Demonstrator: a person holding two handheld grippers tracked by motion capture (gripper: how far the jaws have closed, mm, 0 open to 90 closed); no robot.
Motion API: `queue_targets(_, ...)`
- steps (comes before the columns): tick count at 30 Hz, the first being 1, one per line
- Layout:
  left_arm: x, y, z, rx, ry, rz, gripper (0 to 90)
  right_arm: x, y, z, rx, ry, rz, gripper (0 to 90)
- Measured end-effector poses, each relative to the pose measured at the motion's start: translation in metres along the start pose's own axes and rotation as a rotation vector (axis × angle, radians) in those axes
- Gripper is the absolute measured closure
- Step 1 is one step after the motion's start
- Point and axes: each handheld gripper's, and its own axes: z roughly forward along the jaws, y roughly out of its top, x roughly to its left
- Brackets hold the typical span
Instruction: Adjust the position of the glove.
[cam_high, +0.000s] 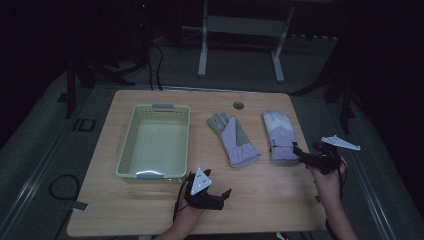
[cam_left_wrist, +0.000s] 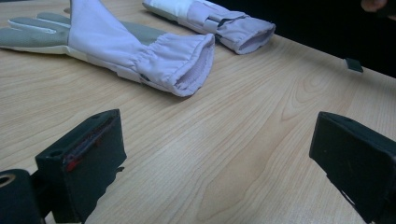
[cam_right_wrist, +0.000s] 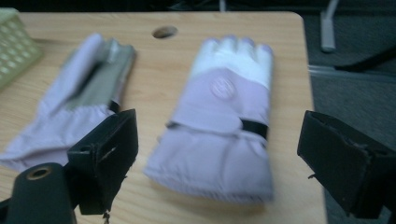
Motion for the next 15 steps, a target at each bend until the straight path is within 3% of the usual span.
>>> queue_targets(9,0.000,0.000,0.000,0.000,-0.007,-0.003,3.7,0.021,0.026,0.011,-0.004,0.063,-0.082,11.7)
queue_targets(15,0.000,0.000,0.001,0.000,-0.007,0.000,3.7,0.032,0.038,0.021,-0.017,0.097,-0.104,13.6)
